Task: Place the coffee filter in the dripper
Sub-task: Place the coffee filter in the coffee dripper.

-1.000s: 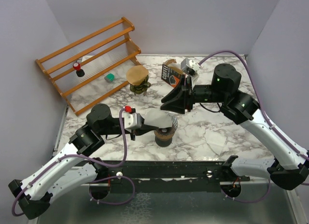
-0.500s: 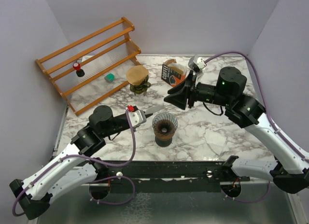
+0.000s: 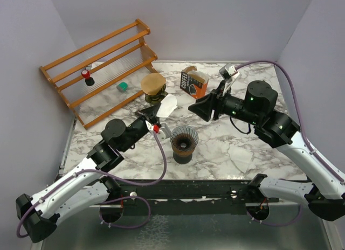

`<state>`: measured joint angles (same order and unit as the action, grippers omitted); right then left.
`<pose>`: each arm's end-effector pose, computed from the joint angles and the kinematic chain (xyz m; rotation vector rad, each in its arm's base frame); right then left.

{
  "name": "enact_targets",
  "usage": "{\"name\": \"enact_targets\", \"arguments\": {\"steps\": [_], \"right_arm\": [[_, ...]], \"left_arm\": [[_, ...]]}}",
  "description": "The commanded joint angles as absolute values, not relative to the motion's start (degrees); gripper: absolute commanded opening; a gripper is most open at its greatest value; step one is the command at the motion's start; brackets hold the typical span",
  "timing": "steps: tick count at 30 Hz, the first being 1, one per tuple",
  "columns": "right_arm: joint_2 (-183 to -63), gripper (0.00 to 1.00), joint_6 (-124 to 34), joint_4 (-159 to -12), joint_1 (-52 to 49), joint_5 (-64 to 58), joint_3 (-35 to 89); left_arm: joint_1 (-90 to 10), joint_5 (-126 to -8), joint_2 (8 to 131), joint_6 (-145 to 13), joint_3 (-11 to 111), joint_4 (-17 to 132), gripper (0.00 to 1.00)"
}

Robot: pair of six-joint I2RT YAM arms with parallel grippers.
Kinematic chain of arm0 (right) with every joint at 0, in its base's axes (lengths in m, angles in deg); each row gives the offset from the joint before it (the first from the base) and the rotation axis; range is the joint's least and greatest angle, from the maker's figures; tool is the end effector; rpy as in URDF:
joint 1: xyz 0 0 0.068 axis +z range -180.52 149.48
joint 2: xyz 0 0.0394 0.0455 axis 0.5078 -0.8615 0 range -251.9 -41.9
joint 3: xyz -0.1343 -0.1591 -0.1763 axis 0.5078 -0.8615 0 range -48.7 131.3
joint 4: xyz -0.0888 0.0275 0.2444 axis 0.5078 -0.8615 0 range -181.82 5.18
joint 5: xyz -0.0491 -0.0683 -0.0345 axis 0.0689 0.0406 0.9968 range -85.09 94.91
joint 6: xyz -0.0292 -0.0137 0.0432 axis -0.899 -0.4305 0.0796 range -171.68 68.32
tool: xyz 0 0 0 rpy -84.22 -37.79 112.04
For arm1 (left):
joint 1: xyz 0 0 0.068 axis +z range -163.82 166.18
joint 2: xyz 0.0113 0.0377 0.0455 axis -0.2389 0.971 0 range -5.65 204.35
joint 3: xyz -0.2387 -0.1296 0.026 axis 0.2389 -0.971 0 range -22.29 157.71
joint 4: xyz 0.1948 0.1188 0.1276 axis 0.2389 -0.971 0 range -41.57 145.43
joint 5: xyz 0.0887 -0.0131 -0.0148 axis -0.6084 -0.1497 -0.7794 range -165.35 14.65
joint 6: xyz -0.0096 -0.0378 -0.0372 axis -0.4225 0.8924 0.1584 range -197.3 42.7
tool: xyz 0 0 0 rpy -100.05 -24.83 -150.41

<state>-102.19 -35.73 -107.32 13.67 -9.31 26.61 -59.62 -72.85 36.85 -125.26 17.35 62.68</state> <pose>0.1502 0.1581 0.4501 -0.6262 1.6869 0.9793 0.1259 -0.1317 0.3479 1.1146 0.9954 -0.0021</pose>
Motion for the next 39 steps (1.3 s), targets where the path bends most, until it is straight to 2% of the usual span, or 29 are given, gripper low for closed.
{"name": "enact_targets", "arguments": {"steps": [1, 14, 24, 39], "right_arm": [[-102.02, 0.53, -30.23, -107.32, 13.89, -8.61, 26.18], [-100.83, 0.54, -14.1, -96.91, 13.87, -16.37, 23.67], [-102.56, 0.54, -2.42, -88.8, 13.87, -22.91, 22.58], [-105.63, 0.53, 3.51, -82.01, 13.97, -27.1, 19.28]], "left_arm": [[-59.53, -75.41, 38.41, -140.59, 16.1, 72.52, 0.0], [-59.53, -71.47, 39.08, -153.47, 13.9, 80.37, 0.0], [-59.53, -71.25, 38.82, -155.46, 13.81, 81.09, 0.0], [-59.53, -71.75, 38.34, -155.88, 12.96, 81.61, 0.0]]}}
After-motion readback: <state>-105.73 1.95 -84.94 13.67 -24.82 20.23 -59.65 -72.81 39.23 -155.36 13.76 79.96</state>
